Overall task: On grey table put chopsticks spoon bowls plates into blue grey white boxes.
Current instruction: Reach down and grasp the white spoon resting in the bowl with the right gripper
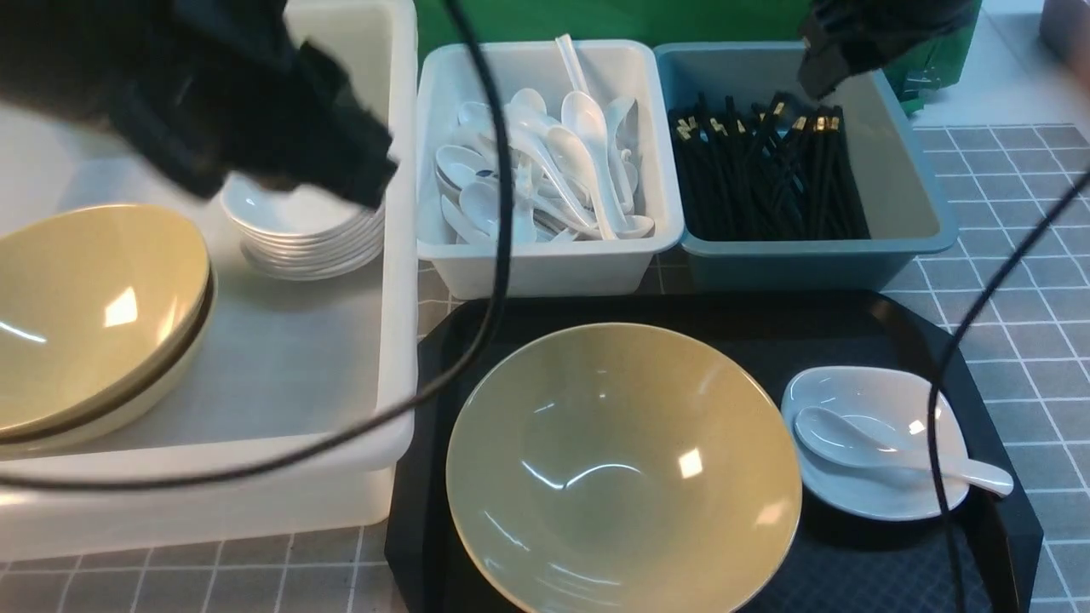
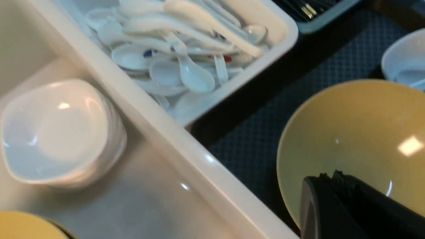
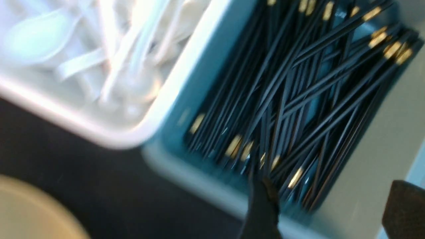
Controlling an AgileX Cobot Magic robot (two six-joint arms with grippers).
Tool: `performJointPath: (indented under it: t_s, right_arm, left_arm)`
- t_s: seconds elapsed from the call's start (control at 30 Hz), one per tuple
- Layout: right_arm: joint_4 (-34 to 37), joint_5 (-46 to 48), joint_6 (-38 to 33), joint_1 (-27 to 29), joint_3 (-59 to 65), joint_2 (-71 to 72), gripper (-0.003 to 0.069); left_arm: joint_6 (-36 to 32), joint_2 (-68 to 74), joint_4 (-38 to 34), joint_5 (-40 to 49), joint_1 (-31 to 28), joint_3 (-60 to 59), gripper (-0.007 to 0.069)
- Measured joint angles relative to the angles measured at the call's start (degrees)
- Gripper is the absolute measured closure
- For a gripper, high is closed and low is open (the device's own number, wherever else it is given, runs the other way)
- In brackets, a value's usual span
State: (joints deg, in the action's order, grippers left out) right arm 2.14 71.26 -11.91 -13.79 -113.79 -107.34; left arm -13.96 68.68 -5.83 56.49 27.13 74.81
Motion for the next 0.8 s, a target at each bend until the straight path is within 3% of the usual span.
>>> performJointPath:
  t_s: [0.27,0.47,0.8]
  right_arm:
    - [0.2,0.2,-2.9,-5.6,22.2,13.6,0.0167]
    - [-1.1,-0.1,-3.0,-6.2,36.7,19.9,0.0167]
    - [-3.4,-1.7,-10.6,-6.2,47.5,24.7,0.0167]
  left_arm:
    - [-7.0,-2.7,-4.5,0.8,0.0,-7.4,0.0636]
    - [-13.9,-2.5,-9.2,-0.3,0.0,-9.3,0.0636]
    - [-17.9,1.8,-16.2,-3.4,0.0,-9.4,0.0636]
